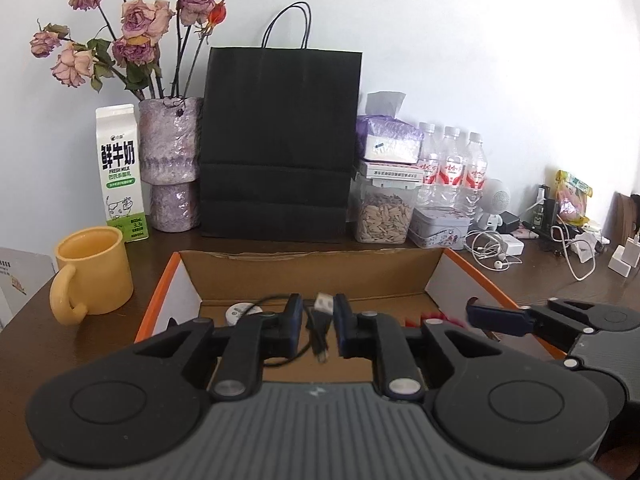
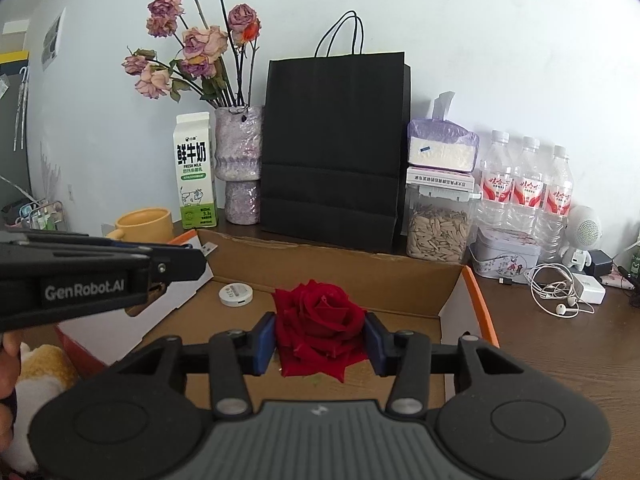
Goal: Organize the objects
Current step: 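Open the left tool to drop the cable into the box while the right tool releases the rose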
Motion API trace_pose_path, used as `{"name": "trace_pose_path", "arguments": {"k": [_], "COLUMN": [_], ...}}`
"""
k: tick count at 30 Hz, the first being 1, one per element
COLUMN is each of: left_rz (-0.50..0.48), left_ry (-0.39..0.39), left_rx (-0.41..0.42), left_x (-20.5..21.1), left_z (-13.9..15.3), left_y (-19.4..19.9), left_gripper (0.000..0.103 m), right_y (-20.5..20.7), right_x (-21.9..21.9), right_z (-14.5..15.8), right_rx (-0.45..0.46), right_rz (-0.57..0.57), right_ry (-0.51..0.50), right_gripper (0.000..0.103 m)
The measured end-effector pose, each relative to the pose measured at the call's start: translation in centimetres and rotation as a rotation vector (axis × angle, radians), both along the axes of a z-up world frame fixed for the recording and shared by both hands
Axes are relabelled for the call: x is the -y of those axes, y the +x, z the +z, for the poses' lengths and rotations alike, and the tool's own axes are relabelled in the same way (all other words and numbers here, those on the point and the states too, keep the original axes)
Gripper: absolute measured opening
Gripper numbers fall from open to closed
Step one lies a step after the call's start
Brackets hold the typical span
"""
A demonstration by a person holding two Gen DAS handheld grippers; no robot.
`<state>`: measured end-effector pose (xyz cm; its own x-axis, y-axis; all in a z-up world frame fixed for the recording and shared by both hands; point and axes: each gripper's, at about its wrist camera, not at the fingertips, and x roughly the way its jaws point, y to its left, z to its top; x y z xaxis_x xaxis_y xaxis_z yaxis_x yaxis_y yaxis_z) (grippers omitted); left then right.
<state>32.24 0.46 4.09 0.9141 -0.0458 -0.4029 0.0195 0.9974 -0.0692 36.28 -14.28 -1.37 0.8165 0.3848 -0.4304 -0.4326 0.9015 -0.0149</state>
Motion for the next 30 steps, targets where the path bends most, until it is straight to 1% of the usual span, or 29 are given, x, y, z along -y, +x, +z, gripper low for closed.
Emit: {"name": "trace_pose_path", "arguments": {"k": [1,2,3,4,5,19,24,30], "left_rz": [0.006,0.017,0.035,0.050,0.050,0.054,0.061,0.062], "left_ry": [-0.001,0.000,0.008,0.023,0.032,0.032,0.029,0.042], "left_rx": [-0.008,-0.008,0.006,0.025,0.026,0.016,0.027,0.033], "left_x": [-0.1,-0.1,-0.1,0.1,0.1,0.2,0.1,0.2], "left_z": [0.0,0.0,-0.1,0.0,0.1,0.2,0.9,1.9], "left_y": [0.1,0.1,0.0,-0.3,-0.3,-0.7,-1.9,-4.1], "left_gripper": [0.057,0.095,0.103,0.103,0.103,0.103,0.103,0.103], "right_y": [-0.1,-0.1,-0.1,-0.2,-0.3,-0.9,-1.9,-4.3], "right_x": [0.1,0.2,0.4,0.5,0.6,1.0,1.1,1.3], "right_z": [-0.1,-0.1,-0.1,0.0,0.0,0.7,1.5,2.5], "right_rx": [0.002,0.005,0.008,0.008,0.007,0.031,0.057,0.088], "right_rz": [-0.012,-0.022,-0.028,-0.032,-0.034,-0.046,-0.049,-0.051], "right_ry": [-0.001,-0.002,0.002,0.007,0.012,0.020,0.016,0.015], "right_gripper": [0.081,0.097,0.101,0.102,0.102,0.103,0.103,0.103]}}
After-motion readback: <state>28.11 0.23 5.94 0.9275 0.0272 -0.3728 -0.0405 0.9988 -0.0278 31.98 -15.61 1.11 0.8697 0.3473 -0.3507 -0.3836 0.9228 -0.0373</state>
